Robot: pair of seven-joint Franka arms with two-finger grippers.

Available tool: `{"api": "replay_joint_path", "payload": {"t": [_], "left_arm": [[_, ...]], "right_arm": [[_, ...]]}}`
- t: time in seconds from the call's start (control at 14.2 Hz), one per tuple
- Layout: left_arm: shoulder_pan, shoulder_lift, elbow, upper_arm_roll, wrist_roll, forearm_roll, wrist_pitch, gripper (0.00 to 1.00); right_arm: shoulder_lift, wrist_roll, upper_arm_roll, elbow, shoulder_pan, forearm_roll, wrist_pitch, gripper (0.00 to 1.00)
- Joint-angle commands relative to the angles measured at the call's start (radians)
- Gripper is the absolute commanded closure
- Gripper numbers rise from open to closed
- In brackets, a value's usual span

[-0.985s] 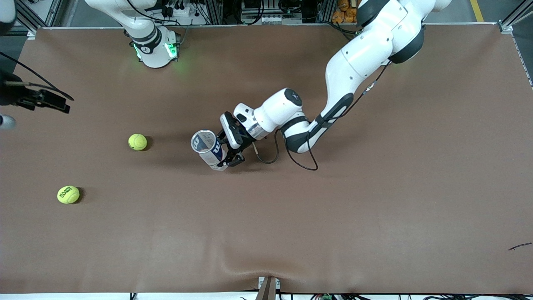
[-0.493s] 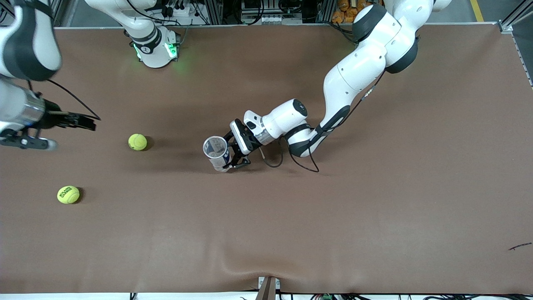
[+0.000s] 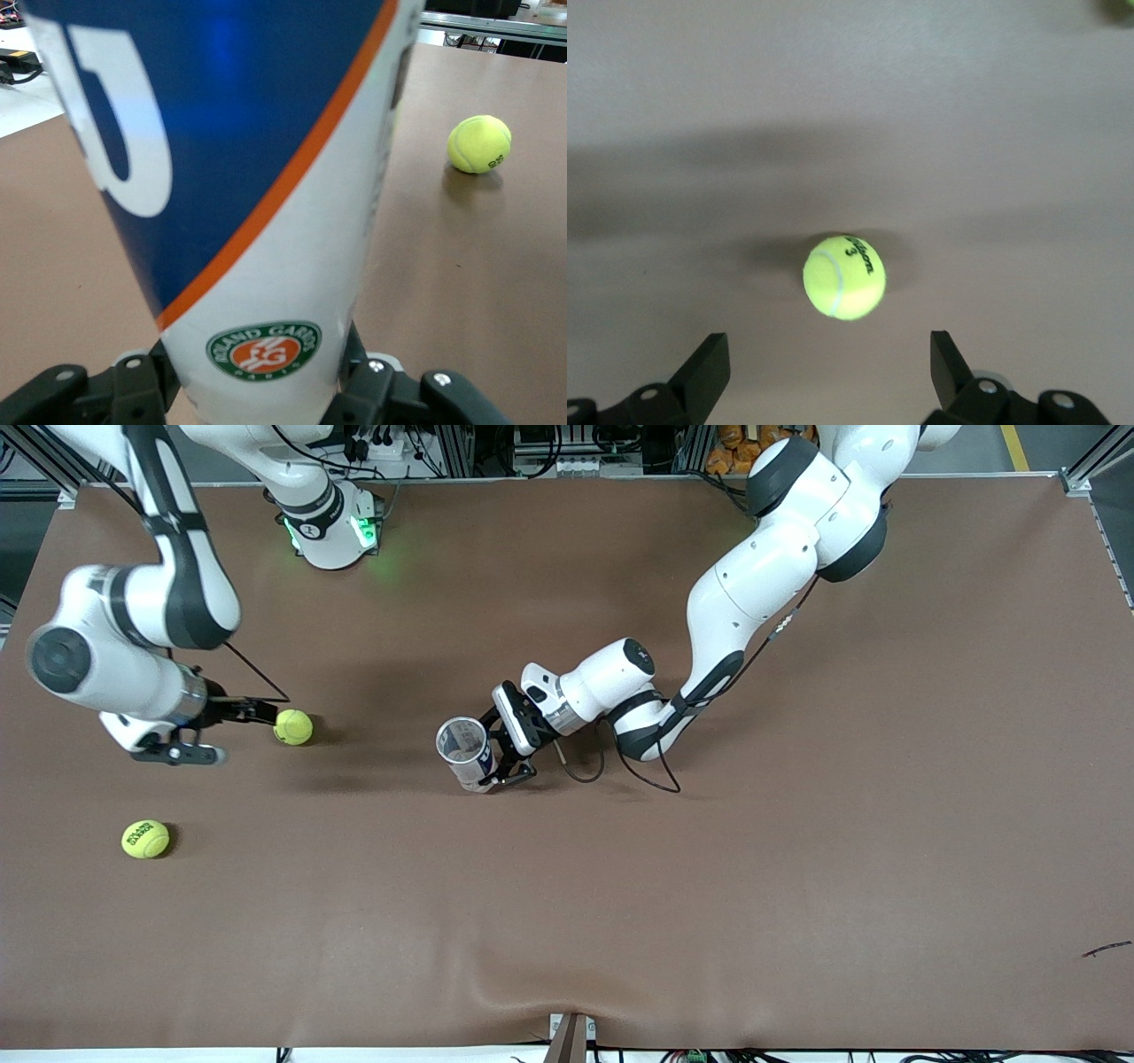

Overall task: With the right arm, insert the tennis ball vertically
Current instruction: 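Reach the right gripper to the nearer tennis ball and grasp it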

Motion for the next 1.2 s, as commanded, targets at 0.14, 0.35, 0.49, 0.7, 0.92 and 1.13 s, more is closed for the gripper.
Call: {"api": "replay_joint_path", "payload": {"t": [0.14,0.35,0.49,0.7,0.92,1.13], "left_arm": [[-0.029,-0.010,0.012,0.069,-0.002,-0.014,-0.010,0.30],[-0.034,-0.012,0.013,0.069,-0.004,-0.014,-0.036,0.31],[-0.034,-0.010,0.013,0.069,-0.004,-0.014,-0.036,0.30],[-0.034,-0.012,0.013,0.069,-0.002,-0.013,-0.036,0.30],[-0.034,-0.012,0.013,0.069,-0.002,-0.014,-0.035,0.30],[-0.032,-0.013,0.013,0.069,-0.002,-0.011,-0.035,0.30]], "right_arm": [[0.116,0.006,-0.004,-0.028,0.000,-0.001,0.059,0.00],[0.160,0.005,-0.004,-0.042,-0.007,-0.001,0.099,0.00],[0.167,0.005,-0.004,-0.042,-0.005,-0.001,0.099,0.00],[0.194,0.005,-0.004,-0.043,-0.005,-0.001,0.099,0.00],[0.216,0.005,-0.004,-0.043,-0.005,-0.001,0.099,0.00],[0.223,0.005,-0.004,-0.042,-0.007,0.000,0.101,0.29]]}}
